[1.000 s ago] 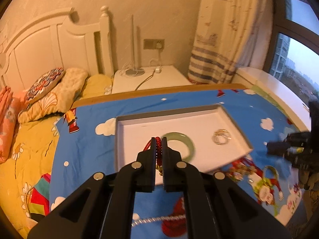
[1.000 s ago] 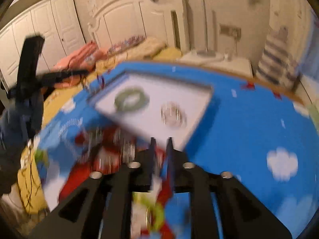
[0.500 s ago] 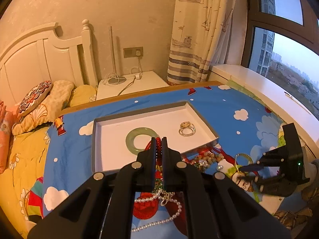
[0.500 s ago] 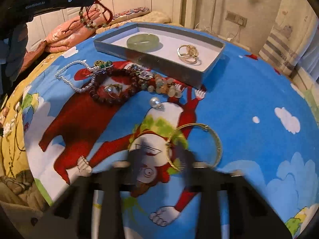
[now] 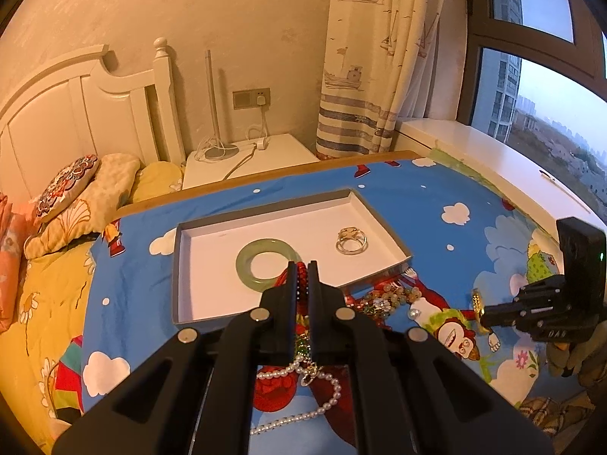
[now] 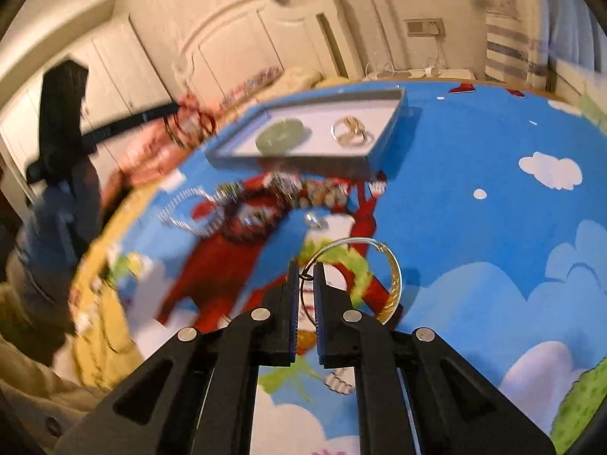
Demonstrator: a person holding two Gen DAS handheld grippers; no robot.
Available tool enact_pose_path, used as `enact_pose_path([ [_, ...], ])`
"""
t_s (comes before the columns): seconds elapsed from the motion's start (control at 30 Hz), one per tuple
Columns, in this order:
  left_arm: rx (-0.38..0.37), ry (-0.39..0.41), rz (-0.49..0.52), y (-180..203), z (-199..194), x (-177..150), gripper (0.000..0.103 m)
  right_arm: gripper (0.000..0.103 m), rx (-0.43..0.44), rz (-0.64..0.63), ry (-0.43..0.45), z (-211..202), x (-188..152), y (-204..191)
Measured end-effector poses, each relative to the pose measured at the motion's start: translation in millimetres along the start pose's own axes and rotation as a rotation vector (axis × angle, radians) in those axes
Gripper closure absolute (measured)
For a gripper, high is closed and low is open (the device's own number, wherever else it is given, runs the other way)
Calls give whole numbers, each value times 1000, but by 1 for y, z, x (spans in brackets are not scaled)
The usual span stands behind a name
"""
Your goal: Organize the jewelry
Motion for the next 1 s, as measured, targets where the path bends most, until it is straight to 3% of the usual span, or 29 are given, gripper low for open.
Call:
enact_pose_path([
  [0.2,7,-7,0,-1,3,3,98,95,46,16,52,-8,22,-2],
  [0.53,26,-27,-52,-30,16,17,98,95,3,-66,88,5,86,-10],
  [1.0,92,-130,-103,-83,72,32,98,95,-72,-158,21,81,183,-25],
])
Point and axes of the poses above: each gripper's, at about its wrist camera, not at the fingertips, and z roughly the way its jaws point, y to its right, x to its top, the point moved 6 cm from there along z, roughly the way its jaws point, and after that the axes turned 14 degrees about -y, right-handed, at the moved point
